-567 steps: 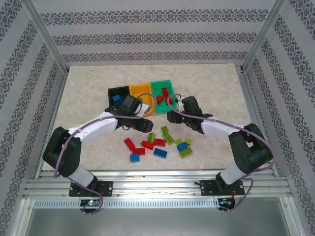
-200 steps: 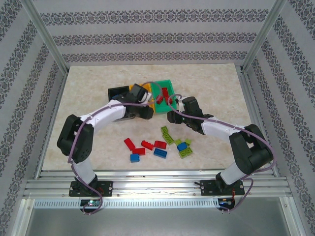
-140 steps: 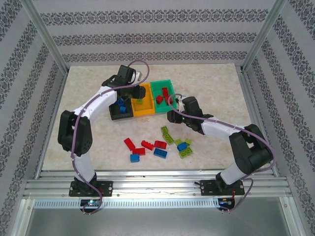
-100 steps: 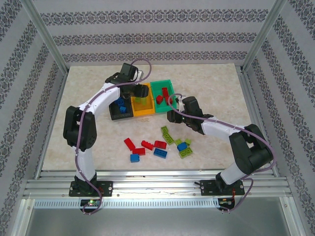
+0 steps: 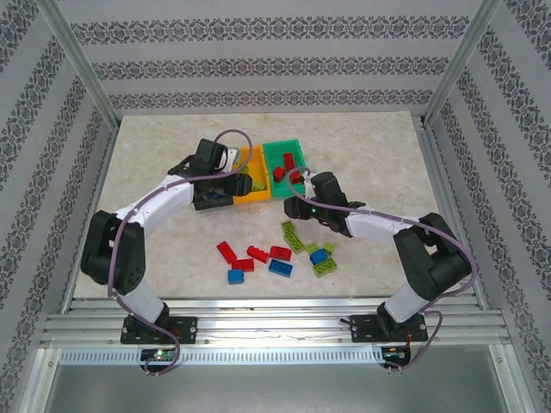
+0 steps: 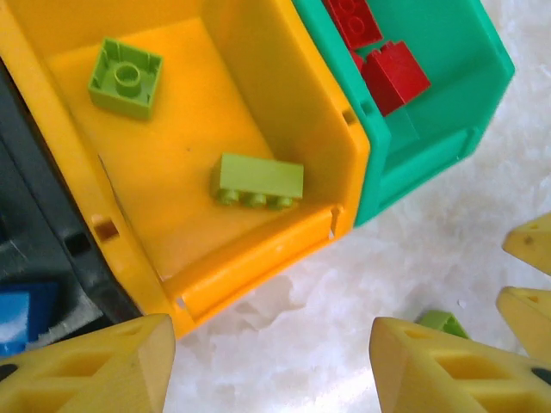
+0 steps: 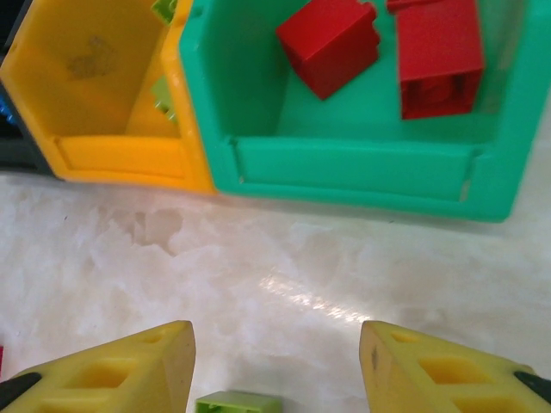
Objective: Sort the legos into containers by color
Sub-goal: Pick up the lego from the center of the table.
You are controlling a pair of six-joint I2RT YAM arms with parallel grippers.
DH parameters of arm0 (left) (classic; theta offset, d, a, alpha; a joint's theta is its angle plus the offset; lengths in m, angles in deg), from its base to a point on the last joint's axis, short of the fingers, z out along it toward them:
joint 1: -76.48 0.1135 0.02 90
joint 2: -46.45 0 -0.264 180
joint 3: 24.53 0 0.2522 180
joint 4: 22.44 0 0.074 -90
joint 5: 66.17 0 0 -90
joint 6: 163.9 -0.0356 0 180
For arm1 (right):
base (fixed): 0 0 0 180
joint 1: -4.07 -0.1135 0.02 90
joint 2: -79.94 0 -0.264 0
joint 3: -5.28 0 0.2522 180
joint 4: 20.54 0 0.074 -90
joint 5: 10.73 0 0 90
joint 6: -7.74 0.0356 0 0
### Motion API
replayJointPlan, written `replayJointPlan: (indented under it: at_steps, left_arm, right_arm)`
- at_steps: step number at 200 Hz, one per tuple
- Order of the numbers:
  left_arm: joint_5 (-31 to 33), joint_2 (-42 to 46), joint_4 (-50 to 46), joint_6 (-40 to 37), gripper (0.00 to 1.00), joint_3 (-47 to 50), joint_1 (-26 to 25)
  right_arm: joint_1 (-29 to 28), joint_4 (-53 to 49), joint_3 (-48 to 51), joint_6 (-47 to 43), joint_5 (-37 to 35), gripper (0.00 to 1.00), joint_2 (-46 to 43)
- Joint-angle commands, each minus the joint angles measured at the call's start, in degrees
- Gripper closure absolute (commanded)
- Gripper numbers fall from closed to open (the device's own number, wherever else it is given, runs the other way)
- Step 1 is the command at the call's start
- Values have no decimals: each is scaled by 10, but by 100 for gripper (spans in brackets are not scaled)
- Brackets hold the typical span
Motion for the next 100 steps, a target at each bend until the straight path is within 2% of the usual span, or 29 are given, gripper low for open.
replayJointPlan:
  at_steps: [1,56,100]
  left_arm:
    - [-15,31,73,16,39,49,4]
    - [10,78,164,37,39,164,8]
    - [-50,77,237,77,39,215,47]
  right_arm:
    - [-7,5,-18,3,11,46,12]
    - [-14,-18,-35,-10,8,46,21]
    - [-29,-69,-56,-12,1,46,40]
